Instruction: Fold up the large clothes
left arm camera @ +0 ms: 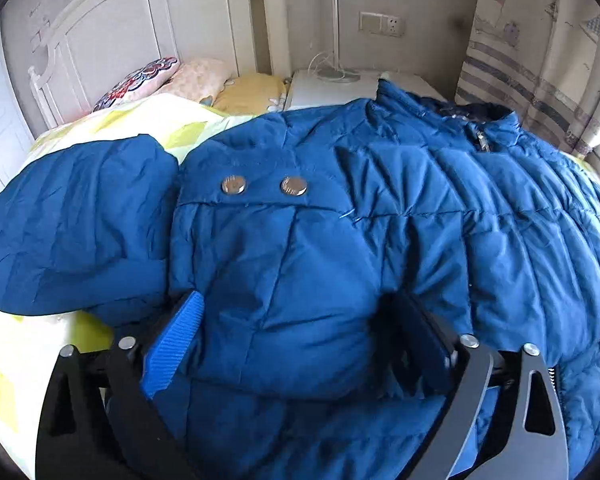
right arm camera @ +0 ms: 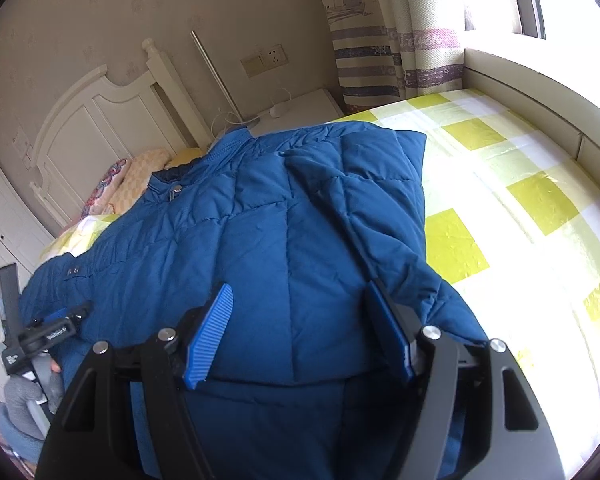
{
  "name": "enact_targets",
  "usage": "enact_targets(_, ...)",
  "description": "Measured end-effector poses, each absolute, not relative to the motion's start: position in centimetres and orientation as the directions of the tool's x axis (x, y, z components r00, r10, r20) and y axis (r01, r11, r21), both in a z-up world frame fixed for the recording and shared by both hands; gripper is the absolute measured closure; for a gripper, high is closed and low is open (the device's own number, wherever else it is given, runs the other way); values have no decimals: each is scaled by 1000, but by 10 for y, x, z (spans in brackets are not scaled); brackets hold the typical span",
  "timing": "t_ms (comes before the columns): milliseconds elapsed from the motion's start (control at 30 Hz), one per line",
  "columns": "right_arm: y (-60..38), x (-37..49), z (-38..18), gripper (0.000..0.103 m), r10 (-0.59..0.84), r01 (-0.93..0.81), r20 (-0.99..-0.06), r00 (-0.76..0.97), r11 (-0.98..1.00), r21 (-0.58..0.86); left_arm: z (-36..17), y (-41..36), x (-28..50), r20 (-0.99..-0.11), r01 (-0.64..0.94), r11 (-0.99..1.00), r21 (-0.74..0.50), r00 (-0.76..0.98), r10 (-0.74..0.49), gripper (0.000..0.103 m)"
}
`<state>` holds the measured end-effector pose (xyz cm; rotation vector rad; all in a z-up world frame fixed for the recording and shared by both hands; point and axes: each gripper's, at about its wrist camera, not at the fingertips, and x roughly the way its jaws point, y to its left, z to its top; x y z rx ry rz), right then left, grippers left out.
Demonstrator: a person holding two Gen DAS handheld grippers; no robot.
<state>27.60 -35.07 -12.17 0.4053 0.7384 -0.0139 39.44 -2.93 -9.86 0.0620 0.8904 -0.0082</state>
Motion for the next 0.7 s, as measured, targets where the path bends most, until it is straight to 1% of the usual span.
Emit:
enact_targets(33, -348, 276, -121, 35, 112, 159, -663, 741, 929, 334, -99, -31, 394, -779, 34, 998, 55, 627, 22, 8)
enact_targets(67, -345, 274, -118, 37, 64, 183, -661, 748, 937, 298, -99, -31, 395, -778, 34, 998, 55, 627, 21, 8)
enact_targets(100, -341, 269, -114, 37, 10, 209, -649, 761, 943, 260, -98, -31, 395, -776, 34, 998, 45, 630, 14, 8)
enact_targets(167, -324, 258, -100, 36, -72, 205, -583, 809, 965, 165, -98, -30, 393, -773, 34, 999, 32, 635, 3, 7)
enact_targets(233, -307, 256, -94, 35, -74, 156, -556, 828, 982, 102, -100, -25, 386, -765, 37, 999, 3, 644, -21, 7)
enact_targets(267, -296, 262, -97, 31, -65, 116, -577, 814, 992, 53, -97, -20, 384, -755, 39, 999, -28, 654, -47, 7)
enact_targets(300, -289, 271, -104, 29, -50, 81, -623, 780, 996, 21, -93, -12, 379, -739, 40, 996, -77, 668, -84, 7)
enact_targets(367, -282, 291, -117, 29, -65, 67, -717, 694, 997, -26, -81, 18, 366, -704, 19, 978, -208, 691, -163, 7)
enact_targets(400, -282, 295, -119, 29, -74, 75, -729, 680, 997, -31, -73, 40, 360, -677, -18, 954, -298, 709, -199, 7)
enact_targets(433, -282, 298, -121, 28, -76, 82, -741, 668, 996, -29, -67, 59, 356, -658, -66, 932, -357, 726, -201, 7)
enact_targets(500, -285, 300, -123, 27, -70, 83, -749, 658, 996, -20, -58, 110, 340, -617, -191, 858, -478, 768, -173, 7)
enact_targets(567, -285, 297, -122, 27, -68, 84, -743, 666, 996, -16, -58, 183, 316, -561, -309, 701, -643, 813, -156, 7)
enact_targets(600, -286, 297, -122, 27, -69, 84, -742, 667, 996, -17, -62, 217, 303, -549, -362, 626, -691, 826, -129, 7)
enact_targets(700, -287, 299, -123, 26, -74, 84, -745, 663, 996, -24, -72, 297, 275, -546, -469, 486, -738, 837, -21, 7)
